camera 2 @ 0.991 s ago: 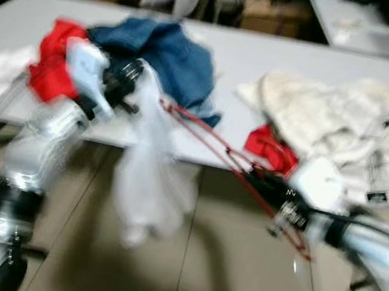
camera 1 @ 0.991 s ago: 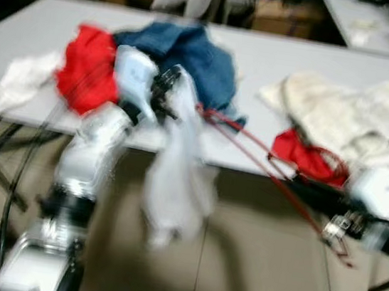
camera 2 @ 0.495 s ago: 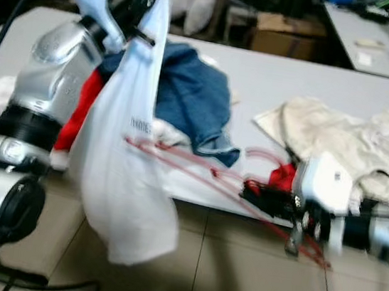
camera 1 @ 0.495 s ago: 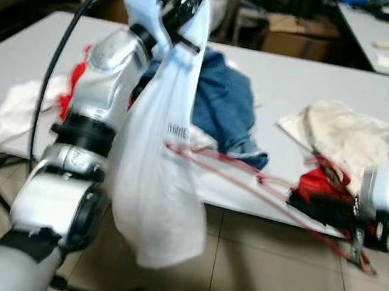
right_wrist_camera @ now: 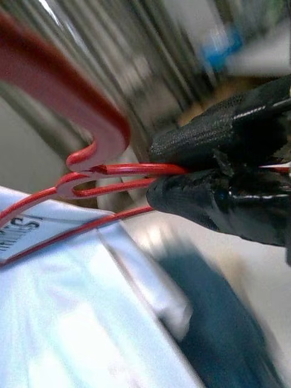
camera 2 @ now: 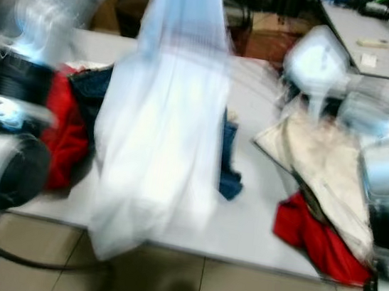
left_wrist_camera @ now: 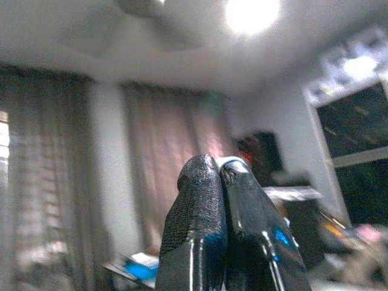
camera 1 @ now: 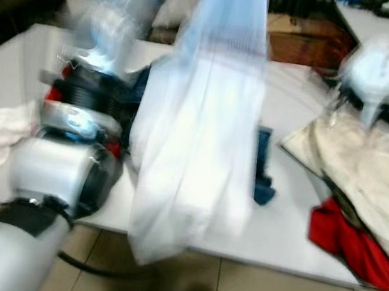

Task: Hang hanger

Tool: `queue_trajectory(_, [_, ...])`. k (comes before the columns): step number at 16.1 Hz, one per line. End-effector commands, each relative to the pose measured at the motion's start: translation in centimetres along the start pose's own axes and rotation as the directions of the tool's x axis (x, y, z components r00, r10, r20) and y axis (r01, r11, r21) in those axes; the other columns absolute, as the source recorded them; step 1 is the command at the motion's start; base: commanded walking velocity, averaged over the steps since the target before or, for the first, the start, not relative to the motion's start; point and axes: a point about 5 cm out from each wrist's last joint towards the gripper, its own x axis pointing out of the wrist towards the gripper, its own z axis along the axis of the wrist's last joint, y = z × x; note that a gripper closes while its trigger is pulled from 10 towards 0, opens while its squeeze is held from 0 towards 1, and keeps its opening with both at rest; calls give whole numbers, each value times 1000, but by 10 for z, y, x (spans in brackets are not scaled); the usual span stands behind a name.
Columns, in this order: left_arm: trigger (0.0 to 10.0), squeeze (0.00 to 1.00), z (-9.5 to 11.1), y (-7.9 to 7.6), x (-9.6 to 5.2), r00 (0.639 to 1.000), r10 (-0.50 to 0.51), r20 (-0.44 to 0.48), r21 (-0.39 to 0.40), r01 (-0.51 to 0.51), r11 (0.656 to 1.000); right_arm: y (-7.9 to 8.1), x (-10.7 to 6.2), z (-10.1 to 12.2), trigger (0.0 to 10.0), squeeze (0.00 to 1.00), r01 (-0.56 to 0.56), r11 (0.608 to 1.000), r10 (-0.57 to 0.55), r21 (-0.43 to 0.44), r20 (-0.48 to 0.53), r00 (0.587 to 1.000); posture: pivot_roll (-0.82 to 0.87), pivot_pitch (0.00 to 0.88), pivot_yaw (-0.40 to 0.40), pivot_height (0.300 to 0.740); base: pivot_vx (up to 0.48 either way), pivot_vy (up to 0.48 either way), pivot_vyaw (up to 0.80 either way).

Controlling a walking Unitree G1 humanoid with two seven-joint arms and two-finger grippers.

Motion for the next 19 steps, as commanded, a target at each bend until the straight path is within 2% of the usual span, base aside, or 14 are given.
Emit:
queue_trajectory(1, [10000, 0, 34, -2, 13, 993, -29, 110, 10, 28, 1000, -29, -4, 12, 10000, 0, 165, 986, -162, -28, 75, 984, -122, 0, 37, 740, 446, 0, 0])
queue_trajectory(2, [10000, 0, 53, 5, 12, 988, -20, 153, 25, 17, 1000, -44, -2, 30, 10000, 0, 236, 972, -229, -22, 172, 958, -117, 0, 30, 740, 450, 0, 0])
queue_trajectory(4, [10000, 0, 60, 14, 0, 992, -10, 125, 100, -3, 995, -45, 3, 47, 10000, 0, 247, 969, -230, -24, 285, 930, -112, 0, 22, 740, 439, 0, 0])
queue_trajectory(6, [10000, 0, 24, 21, -29, 998, 43, -55, 139, -35, 990, -6, 11, 41, 10000, 0, 22, 1000, -18, -9, 326, 945, -108, 0, 18, 740, 422, 0, 0])
queue_trajectory(7, [10000, 0, 2, 18, -47, 986, 38, -160, 135, -16, 991, 15, 9, 34, 10000, 0, -99, 995, 98, -13, 325, 941, -112, 0, 25, 740, 0, 0, 0])
queue_trajectory(8, [10000, 0, -23, 12, -71, 956, 28, -291, 129, 10, 992, 36, 3, 28, 10000, 0, -204, 979, 190, 7, 329, 925, -114, 0, 28, 740, 0, 0, 0])
queue_trajectory(9, [10000, 0, -46, 4, -98, 906, 15, -422, 119, 39, 992, 54, -6, 24, 10000, 0, -292, 955, 258, 54, 334, 907, -117, 0, 35, 740, 0, 0, 0])
queue_trajectory(10, [10000, 0, -59, 0, -121, 867, 15, -499, 113, 48, 992, 66, -14, 21, 10000, 0, -354, 931, 307, 88, 336, 890, -120, 0, 36, 740, 0, 0, 0])
queue_trajectory(12, [10000, 0, -80, 3, -165, 744, 42, -667, 70, 7, 998, 87, -36, 19, 10000, 0, -479, 867, 417, 137, 326, 848, -122, 0, 38, 740, 0, 0, 0])
queue_trajectory(13, [10000, 1000, -85, 2, -179, 700, 25, -714, 53, 19, 998, 93, -44, 17, 10000, 0, -515, 846, 456, 142, 311, 834, -123, 0, 40, 740, 0, 0, 0])
queue_trajectory(15, [10000, 1000, -87, -3, -199, 632, -44, -774, -22, 43, 999, 95, -61, 15, 10000, 0, -565, 807, 504, 172, 297, 811, -125, 0, 41, 740, 0, 0, 0])
queue_trajectory(17, [10000, 1000, -79, -5, -209, 603, -139, -786, -112, 82, 990, 84, -78, 17, 10000, 0, -599, 774, 535, 206, 293, 792, -124, 0, 41, 740, 0, 0, 0])
queue_trajectory(18, [10000, 1000, -73, -1, -212, 598, -158, -786, -127, 93, 988, 77, -87, 19, 10000, 0, -606, 763, 541, 224, 292, 789, -126, 0, 44, 740, 0, 0, 0])
queue_trajectory(19, [10000, 1000, -62, 9, -209, 647, -118, -754, -106, 57, 993, 65, -95, 18, 10000, 0, -597, 766, 532, 238, 285, 797, -124, 0, 47, 740, 0, 0, 0])
